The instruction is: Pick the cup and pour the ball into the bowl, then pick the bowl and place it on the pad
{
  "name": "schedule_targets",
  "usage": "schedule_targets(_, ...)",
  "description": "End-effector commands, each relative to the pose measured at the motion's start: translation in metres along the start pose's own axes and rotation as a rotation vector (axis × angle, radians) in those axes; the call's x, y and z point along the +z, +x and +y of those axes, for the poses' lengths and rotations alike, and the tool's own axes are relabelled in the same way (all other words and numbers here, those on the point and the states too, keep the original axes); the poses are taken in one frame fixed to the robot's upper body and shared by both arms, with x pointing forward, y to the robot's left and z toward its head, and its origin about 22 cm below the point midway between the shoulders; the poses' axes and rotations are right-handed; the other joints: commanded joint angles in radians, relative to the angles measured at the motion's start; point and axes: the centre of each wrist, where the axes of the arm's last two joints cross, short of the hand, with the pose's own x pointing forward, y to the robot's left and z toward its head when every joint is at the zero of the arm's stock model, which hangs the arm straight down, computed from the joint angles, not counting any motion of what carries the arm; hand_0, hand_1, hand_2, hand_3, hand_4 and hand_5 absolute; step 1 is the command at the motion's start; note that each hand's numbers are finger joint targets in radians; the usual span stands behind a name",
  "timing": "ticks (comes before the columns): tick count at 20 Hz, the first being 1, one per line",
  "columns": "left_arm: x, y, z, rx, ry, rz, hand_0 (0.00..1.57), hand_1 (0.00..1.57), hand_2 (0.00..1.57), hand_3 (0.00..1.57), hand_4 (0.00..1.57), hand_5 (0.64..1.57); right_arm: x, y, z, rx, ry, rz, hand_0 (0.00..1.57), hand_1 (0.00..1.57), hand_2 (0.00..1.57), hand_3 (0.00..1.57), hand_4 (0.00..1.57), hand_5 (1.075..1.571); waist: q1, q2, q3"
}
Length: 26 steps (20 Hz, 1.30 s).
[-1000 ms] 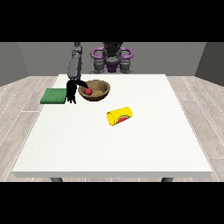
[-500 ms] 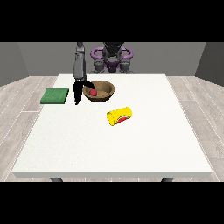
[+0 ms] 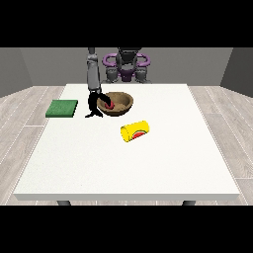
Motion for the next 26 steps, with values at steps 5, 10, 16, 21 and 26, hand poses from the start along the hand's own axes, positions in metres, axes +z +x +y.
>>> schedule_targets(5, 0.016, -0.018, 0.029, 0.013, 0.062, 0.080, 0.00, 0.00, 0.00, 0.00, 0.00, 1.548, 0.004, -0.004, -0.018, 0.323, -0.025, 0.225, 1.57, 1.57, 1.57, 1.57, 1.17, 1.463, -0.038, -0.048, 0.0289)
schedule_targets(10, 0.065, -0.070, 0.054, -0.025, 0.129, 0.233, 0.00, 0.00, 0.00, 0.00, 0.00, 1.545, -0.020, 0.043, -0.006, 0.419, 0.031, 0.320, 1.57, 1.57, 1.57, 1.57, 1.26, 1.456, -0.115, -0.201, 0.0287)
schedule_targets(16, 0.077, -0.024, 0.111, -0.066, 0.196, 0.156, 0.00, 0.00, 0.00, 0.00, 0.00, 1.541, -0.048, 0.093, -0.003, 0.374, 0.070, 0.282, 1.57, 1.57, 1.57, 1.57, 1.26, 1.486, -0.186, -0.109, 0.0320)
schedule_targets(21, 0.073, -0.024, 0.101, -0.103, 0.190, 0.103, 0.00, 0.00, 0.00, 0.00, 0.00, 1.539, -0.053, 0.090, -0.080, 0.448, 0.079, 0.241, 1.57, 1.57, 1.57, 1.57, 1.30, 1.514, -0.191, -0.061, 0.0339)
schedule_targets(26, 0.065, -0.023, 0.089, -0.093, 0.162, 0.100, 0.00, 0.00, 0.00, 0.00, 0.00, 1.539, -0.055, 0.083, -0.107, 0.492, 0.059, 0.230, 1.57, 1.57, 1.57, 1.57, 1.30, 1.528, -0.165, -0.062, 0.0340)
